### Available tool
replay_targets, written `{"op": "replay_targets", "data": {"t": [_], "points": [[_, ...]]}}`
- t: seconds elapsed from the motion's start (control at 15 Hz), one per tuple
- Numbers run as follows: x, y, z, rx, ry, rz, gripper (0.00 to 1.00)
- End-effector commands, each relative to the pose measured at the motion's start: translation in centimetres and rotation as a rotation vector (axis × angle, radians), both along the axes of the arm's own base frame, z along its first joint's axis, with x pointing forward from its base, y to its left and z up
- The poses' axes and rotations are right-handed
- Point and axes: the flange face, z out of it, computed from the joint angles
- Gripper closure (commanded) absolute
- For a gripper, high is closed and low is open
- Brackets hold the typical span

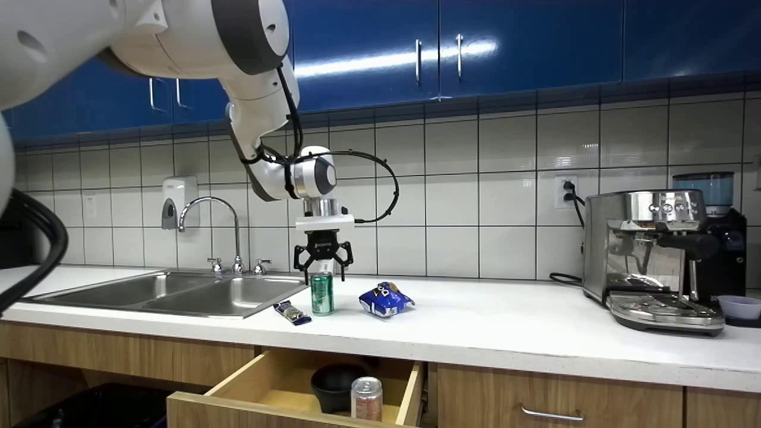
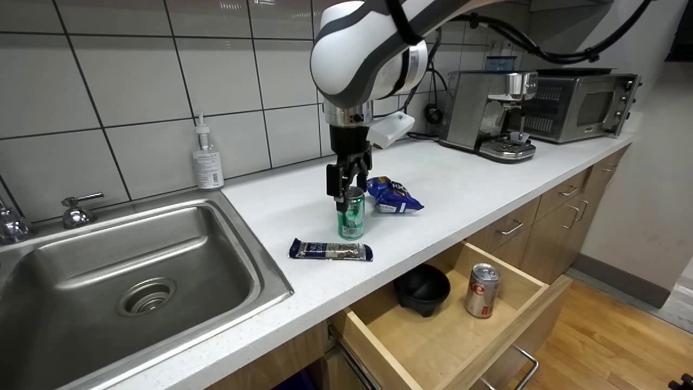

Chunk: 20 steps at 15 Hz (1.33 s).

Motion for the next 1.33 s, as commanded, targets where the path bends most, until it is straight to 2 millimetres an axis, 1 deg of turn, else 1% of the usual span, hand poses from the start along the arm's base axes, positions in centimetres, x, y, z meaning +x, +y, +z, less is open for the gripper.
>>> {"op": "replay_targets", "data": {"t": [0.0, 0.6, 0.67, 0.73, 0.8, 1.0, 1.07, 1.27], "points": [[0.78, 0.29, 0.21, -0.006, -0.015, 0.044, 0.0], [0.6, 0.79, -0.12, -0.002, -0.007, 0.068, 0.0], [0.59, 0.86, -0.12, -0.003, -0.009, 0.072, 0.25], [0.57, 0.94, -0.11, -0.006, -0.01, 0.077, 0.26], [0.54, 1.0, -0.1, -0.009, -0.012, 0.08, 0.33], [0.51, 1.03, -0.12, -0.016, -0.013, 0.085, 0.58], [0.47, 1.01, -0.06, -0.016, -0.014, 0.084, 0.62], [0.27, 0.83, 0.3, -0.017, -0.014, 0.077, 0.62]]}}
